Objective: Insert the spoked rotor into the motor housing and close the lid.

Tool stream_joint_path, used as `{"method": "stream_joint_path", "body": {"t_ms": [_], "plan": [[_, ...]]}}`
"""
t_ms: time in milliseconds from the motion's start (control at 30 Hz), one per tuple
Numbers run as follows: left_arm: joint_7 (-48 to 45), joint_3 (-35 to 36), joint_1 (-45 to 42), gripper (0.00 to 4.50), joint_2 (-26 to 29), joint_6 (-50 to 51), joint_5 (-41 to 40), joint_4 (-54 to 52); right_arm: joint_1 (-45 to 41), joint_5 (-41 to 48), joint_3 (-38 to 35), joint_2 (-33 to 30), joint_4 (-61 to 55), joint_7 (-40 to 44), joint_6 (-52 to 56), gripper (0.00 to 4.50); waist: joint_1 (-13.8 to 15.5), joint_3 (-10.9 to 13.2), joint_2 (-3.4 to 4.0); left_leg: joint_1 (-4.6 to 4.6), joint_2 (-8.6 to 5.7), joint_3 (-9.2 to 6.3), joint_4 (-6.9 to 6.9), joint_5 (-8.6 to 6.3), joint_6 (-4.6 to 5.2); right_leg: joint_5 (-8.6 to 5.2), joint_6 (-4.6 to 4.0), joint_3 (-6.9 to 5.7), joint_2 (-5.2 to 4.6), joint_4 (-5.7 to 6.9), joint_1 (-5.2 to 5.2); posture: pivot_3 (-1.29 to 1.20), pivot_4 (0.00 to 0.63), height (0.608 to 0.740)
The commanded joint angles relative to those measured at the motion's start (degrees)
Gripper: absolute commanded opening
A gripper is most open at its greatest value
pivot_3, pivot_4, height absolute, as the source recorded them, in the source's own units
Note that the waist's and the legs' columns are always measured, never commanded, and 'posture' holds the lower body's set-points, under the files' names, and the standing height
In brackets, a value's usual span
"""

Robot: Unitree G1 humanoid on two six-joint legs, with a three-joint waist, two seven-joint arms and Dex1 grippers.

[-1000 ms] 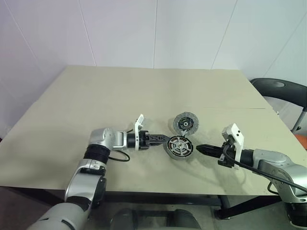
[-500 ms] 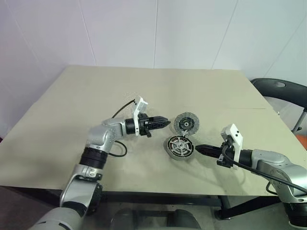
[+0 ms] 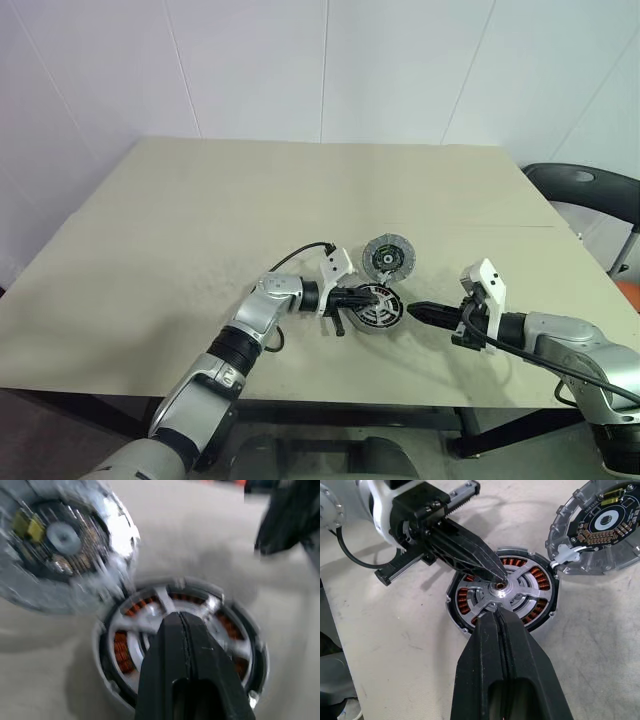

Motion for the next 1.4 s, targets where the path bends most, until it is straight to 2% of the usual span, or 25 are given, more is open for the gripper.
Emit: {"method": "stream_joint_path", "body": {"t_ms": [33,200,367,433,600,733,867,1100,1200,1233,1400], "plan": [[-0.3,-0.5,0.4,0.01,1.3,-1.1,2.4,1.3,-0.2,0.9,-0.9,0.3,-2.1,-0.2,-0.4,0.0,0.0,0.0,-0.01,0.0,0.01,0.0,0.0,0.0,0.0,0.0,0.0,0.0,0.0,0.0,0.01,0.0,0.0,0.74],[-1.3,6.9,-0.5,0.01,0.7,2.6,-5.2,-2.6,-2.0,2.6,-1.4,2.4,-2.7,-0.1,-1.0,0.0,-0.2,0.0,0.0,0.01,0.07,0.0,0.02,0.0,0.0,-0.06,0.11,0.0,0.0,0.0,0.0,0.0,0.0,0.74],[-3.0,9.1,1.6,0.01,4.6,-0.4,-6.0,-9.0,-5.5,1.1,1.2,2.9,-3.2,-0.1,-2.1,0.0,-0.1,0.0,0.03,-0.01,0.05,-0.01,0.02,0.01,0.01,0.0,0.01,0.0,0.0,0.05,-0.03,0.0,0.0,0.74],[-3.6,10.1,3.4,0.01,6.5,-0.9,-6.9,-12.2,-6.2,1.2,3.5,1.9,-4.4,1.1,-0.7,0.0,-0.1,0.0,0.02,0.0,0.05,0.0,-0.02,0.0,0.01,0.01,-0.01,0.0,0.01,0.05,-0.04,0.0,0.0,0.74],[-5.6,12.6,9.4,0.01,11.7,-0.1,-9.4,-18.8,-10.1,-4.9,12.3,-1.9,-5.2,2.7,-0.8,0.0,-0.1,0.0,0.04,-0.02,0.08,0.02,-0.02,0.0,0.01,0.0,-0.01,0.01,0.0,0.06,-0.1,0.0,0.0,0.74],[-4.9,13.6,13.8,0.01,14.5,-0.6,-9.5,-21.2,-16.1,-13.9,19.1,-5.3,-1.8,3.1,-3.4,0.0,-0.1,0.0,0.08,-0.02,0.12,0.05,0.05,0.0,0.0,0.0,0.0,0.01,-0.03,0.07,-0.1,0.0,0.0,0.74],[-2.2,13.9,16.6,0.0,15.7,-3.0,-7.5,-20.8,-20.9,-19.2,23.4,-7.4,0.6,6.4,-6.8,0.94,0.1,0.0,0.08,-0.02,0.12,0.08,0.07,-0.01,0.0,-0.02,0.03,0.0,-0.07,0.06,-0.11,0.0,0.0,0.74],[0.6,14.7,19.0,0.0,15.0,-3.6,-8.2,-21.6,-24.1,-23.9,28.4,-13.7,0.7,17.4,-10.5,3.35,0.0,0.0,0.08,-0.05,0.13,0.12,-0.06,-0.01,0.01,0.0,-0.01,0.01,-0.06,0.06,-0.25,0.0,0.0,0.74],[1.3,14.7,19.0,0.0,14.9,-3.7,-8.3,-21.3,-24.5,-27.4,29.9,-13.8,2.3,18.1,-12.9,4.36,-0.1,0.0,0.08,-0.05,0.14,0.14,-0.06,-0.01,0.0,0.0,-0.01,0.0,-0.05,0.06,-0.26,0.0,0.0,0.74],[1.6,14.7,18.9,0.0,14.8,-3.8,-8.2,-21.1,-24.6,-28.3,30.2,-13.4,2.9,18.1,-13.5,4.48,-0.1,0.0,0.08,-0.05,0.15,0.15,-0.05,-0.01,0.0,0.0,-0.01,0.0,-0.05,0.06,-0.26,0.0,0.0,0.74],[2.2,14.7,18.3,0.0,14.8,-4.2,-8.1,-20.1,-24.5,-31.3,30.5,-11.2,5.4,16.9,-15.8,4.48,-0.1,0.0,0.07,-0.04,0.15,0.17,0.0,-0.01,0.0,0.01,-0.01,0.0,-0.06,0.07,-0.23,0.0,0.0,0.74]]}}
